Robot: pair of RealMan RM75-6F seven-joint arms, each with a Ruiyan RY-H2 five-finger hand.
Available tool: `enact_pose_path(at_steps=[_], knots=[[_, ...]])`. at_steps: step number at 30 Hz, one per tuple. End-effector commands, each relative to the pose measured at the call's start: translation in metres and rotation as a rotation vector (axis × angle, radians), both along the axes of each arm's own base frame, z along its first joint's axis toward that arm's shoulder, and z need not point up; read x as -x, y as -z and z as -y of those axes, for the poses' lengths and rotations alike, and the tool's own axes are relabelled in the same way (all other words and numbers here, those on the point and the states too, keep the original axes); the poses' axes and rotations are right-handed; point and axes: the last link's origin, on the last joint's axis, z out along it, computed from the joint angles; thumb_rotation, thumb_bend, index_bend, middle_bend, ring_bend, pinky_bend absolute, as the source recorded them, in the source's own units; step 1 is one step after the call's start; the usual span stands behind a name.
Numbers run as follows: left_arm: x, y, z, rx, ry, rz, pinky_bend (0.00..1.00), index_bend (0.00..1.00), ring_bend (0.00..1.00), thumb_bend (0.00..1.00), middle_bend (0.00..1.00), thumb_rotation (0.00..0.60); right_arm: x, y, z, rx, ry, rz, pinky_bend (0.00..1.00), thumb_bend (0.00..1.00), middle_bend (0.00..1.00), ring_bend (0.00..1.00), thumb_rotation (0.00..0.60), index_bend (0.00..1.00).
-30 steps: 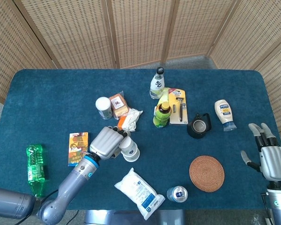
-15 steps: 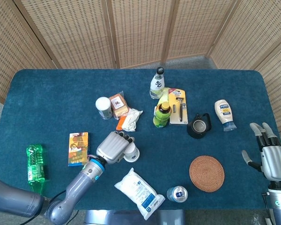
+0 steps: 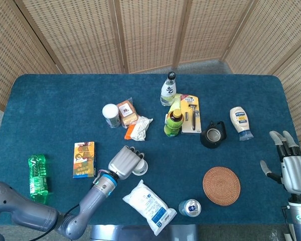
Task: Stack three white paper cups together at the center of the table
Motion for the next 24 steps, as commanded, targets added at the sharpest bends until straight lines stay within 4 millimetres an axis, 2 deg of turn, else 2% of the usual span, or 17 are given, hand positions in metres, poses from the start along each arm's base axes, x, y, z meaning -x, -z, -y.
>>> enact_pose_path(at_steps=[1, 3, 4, 11, 17, 20, 24], knots=[[0.0, -0.001, 0.001, 0.012, -0.015, 0.011, 0.47, 0.14, 0.18, 0.38, 0.2, 0.6, 0.0, 0.0, 0.0, 0.0, 0.0, -0.001, 0.22, 0.36, 0.16, 0.0, 0.6, 0.07], [-0.002, -0.006, 0.0, 0.02, -0.029, 0.032, 0.41, 0.04, 0.03, 0.38, 0.03, 0.6, 0.0, 0.0, 0.0, 0.001, 0.0, -0.002, 0.22, 0.36, 0.16, 0.0, 0.6, 0.07], [-0.003, -0.011, -0.001, 0.017, -0.031, 0.038, 0.38, 0.01, 0.0, 0.38, 0.0, 0.6, 0.0, 0.0, 0.0, 0.0, 0.001, -0.001, 0.22, 0.36, 0.16, 0.0, 0.6, 0.07], [-0.002, -0.042, -0.004, -0.014, -0.038, 0.066, 0.32, 0.0, 0.0, 0.38, 0.0, 0.6, 0.0, 0.003, -0.001, -0.01, -0.001, -0.01, 0.22, 0.36, 0.16, 0.0, 0.6, 0.07], [0.007, -0.082, -0.004, -0.061, -0.056, 0.093, 0.31, 0.0, 0.0, 0.38, 0.0, 0.6, -0.001, 0.003, -0.001, -0.009, -0.005, -0.013, 0.22, 0.36, 0.16, 0.0, 0.6, 0.07], [0.019, -0.108, -0.001, -0.087, -0.059, 0.101, 0.27, 0.0, 0.0, 0.37, 0.0, 0.6, -0.001, 0.003, -0.001, -0.009, -0.005, -0.011, 0.22, 0.36, 0.16, 0.0, 0.6, 0.07], [0.046, -0.146, 0.009, -0.139, -0.069, 0.101, 0.19, 0.0, 0.0, 0.37, 0.0, 0.6, -0.003, 0.004, -0.001, -0.014, -0.008, -0.012, 0.22, 0.36, 0.16, 0.0, 0.6, 0.07]])
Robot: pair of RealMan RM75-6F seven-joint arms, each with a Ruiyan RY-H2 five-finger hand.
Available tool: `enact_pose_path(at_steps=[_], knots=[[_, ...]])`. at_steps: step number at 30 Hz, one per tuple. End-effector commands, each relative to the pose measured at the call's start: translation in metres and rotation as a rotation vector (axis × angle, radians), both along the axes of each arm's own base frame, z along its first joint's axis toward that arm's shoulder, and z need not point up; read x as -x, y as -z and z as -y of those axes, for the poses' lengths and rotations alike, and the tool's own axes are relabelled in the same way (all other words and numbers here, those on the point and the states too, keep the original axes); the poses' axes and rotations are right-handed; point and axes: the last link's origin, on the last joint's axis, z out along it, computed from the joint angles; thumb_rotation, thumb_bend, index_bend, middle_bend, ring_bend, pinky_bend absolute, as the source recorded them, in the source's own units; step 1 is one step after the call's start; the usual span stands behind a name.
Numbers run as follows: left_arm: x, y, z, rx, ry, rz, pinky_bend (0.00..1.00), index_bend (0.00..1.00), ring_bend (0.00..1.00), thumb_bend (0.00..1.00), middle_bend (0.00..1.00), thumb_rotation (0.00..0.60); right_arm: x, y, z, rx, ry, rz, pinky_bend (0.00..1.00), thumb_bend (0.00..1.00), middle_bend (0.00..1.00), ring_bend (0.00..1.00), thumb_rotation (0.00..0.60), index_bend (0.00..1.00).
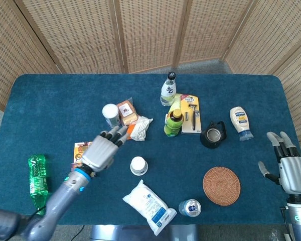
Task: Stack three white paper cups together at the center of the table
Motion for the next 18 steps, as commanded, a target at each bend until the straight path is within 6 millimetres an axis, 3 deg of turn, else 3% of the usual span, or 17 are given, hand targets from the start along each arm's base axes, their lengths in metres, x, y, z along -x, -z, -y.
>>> enact_pose_path(at_steps=[1, 6, 14, 18], knots=[[0.029, -0.039, 0.016, -0.041, -0.028, 0.017, 0.18, 0.0, 0.0, 0.36, 0.0, 0.6, -0.001, 0.001, 0.0, -0.003, 0.0, -0.001, 0.22, 0.36, 0.16, 0.0, 0.6, 0.07], [0.072, -0.076, 0.04, -0.099, -0.074, 0.067, 0.17, 0.0, 0.0, 0.37, 0.0, 0.6, -0.001, 0.004, 0.0, -0.009, 0.004, -0.012, 0.22, 0.36, 0.16, 0.0, 0.6, 0.07], [0.123, -0.109, 0.087, -0.185, -0.133, 0.112, 0.17, 0.0, 0.0, 0.36, 0.0, 0.6, 0.0, 0.006, -0.001, -0.01, 0.013, -0.021, 0.22, 0.36, 0.16, 0.0, 0.6, 0.07], [0.147, -0.119, 0.109, -0.239, -0.179, 0.151, 0.04, 0.0, 0.0, 0.37, 0.0, 0.6, 0.0, 0.006, -0.001, -0.011, 0.019, -0.025, 0.22, 0.36, 0.16, 0.0, 0.6, 0.07]])
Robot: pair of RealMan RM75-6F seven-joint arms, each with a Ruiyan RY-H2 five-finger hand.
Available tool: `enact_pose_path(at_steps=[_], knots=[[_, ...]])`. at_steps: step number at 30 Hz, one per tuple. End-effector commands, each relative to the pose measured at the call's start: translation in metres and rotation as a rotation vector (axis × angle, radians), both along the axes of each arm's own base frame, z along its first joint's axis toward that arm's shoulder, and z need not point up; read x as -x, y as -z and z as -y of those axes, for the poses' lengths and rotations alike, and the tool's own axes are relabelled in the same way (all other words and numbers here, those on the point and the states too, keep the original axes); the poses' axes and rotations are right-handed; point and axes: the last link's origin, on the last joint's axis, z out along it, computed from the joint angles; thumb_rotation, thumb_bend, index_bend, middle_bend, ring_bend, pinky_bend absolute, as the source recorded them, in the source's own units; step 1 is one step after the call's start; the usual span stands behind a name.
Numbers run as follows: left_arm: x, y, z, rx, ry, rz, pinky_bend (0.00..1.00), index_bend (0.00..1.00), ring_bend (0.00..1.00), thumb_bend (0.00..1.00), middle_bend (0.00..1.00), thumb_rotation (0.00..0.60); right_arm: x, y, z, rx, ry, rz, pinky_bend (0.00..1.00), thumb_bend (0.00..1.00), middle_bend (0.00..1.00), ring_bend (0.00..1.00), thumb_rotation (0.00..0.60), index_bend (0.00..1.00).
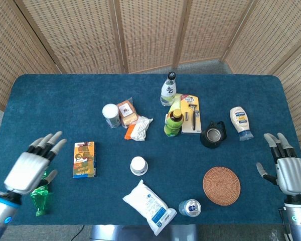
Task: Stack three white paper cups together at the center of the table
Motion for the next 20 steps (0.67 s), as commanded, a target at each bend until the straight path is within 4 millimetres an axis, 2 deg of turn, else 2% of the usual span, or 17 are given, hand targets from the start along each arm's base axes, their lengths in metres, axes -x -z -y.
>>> enact_pose_path(at_steps=[1, 8, 15, 20], knots=[[0.027, -0.012, 0.022, -0.048, -0.04, 0.0, 0.02, 0.0, 0.0, 0.37, 0.0, 0.6, 0.0, 0.0, 0.0, -0.002, 0.003, -0.002, 0.22, 0.36, 0.16, 0.0, 0.6, 0.07], [0.061, -0.024, 0.049, -0.134, -0.132, 0.113, 0.0, 0.0, 0.0, 0.36, 0.0, 0.6, 0.003, -0.005, 0.0, 0.018, 0.035, -0.019, 0.22, 0.36, 0.15, 0.0, 0.6, 0.07], [0.077, -0.038, 0.05, -0.193, -0.159, 0.092, 0.0, 0.0, 0.0, 0.37, 0.0, 0.6, 0.006, -0.005, 0.002, 0.014, 0.088, -0.036, 0.22, 0.36, 0.14, 0.0, 0.6, 0.07], [0.08, -0.039, 0.05, -0.187, -0.166, 0.093, 0.0, 0.0, 0.0, 0.36, 0.0, 0.6, 0.004, -0.005, 0.001, 0.009, 0.089, -0.036, 0.22, 0.36, 0.14, 0.0, 0.6, 0.07]])
